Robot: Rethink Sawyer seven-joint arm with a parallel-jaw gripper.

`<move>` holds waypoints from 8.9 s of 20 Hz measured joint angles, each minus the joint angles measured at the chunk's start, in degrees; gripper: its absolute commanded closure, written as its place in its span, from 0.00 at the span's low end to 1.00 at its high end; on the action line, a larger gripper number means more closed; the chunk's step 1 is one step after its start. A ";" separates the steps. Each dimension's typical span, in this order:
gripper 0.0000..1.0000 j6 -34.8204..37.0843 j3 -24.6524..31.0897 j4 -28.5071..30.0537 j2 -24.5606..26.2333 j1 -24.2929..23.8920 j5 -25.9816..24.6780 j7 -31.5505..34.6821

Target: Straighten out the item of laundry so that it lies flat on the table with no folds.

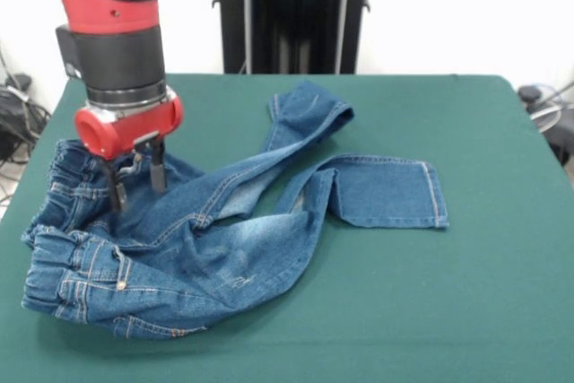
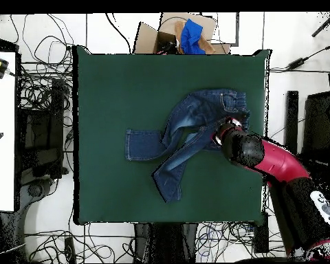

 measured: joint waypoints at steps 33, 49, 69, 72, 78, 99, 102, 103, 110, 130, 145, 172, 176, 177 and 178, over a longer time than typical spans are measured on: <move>1.00 -11.72 -9.39 3.81 6.23 2.93 2.99 0.01; 1.00 -13.86 -9.59 5.63 6.29 2.95 3.02 0.01; 1.00 -16.50 -9.97 7.19 5.97 1.11 3.14 0.01; 1.00 -16.46 -9.97 7.18 5.98 -0.99 3.14 0.01; 1.00 -14.53 -9.76 7.09 5.83 -8.59 2.46 0.01; 1.00 -6.78 -7.67 6.61 5.34 -27.82 -7.48 0.01; 1.00 -6.08 -7.68 6.13 6.09 -29.58 -8.58 0.01; 1.00 -5.63 -7.70 5.77 6.70 -30.56 -9.37 0.01; 1.00 -5.38 -7.75 5.39 9.06 -33.00 -11.91 0.01; 0.00 -9.48 -8.30 8.86 6.23 -35.37 -14.68 0.01; 0.00 -9.34 -8.41 12.04 2.43 -35.18 -14.68 0.01; 0.00 -15.12 -15.62 43.88 -15.64 -20.83 -4.99 1.68; 0.00 -28.34 -15.28 43.66 -6.75 -19.49 -4.61 5.30; 0.00 -31.18 -15.13 43.40 -4.48 -19.35 -4.60 6.35; 0.00 -34.01 -14.99 43.14 -2.22 -19.21 -4.59 7.40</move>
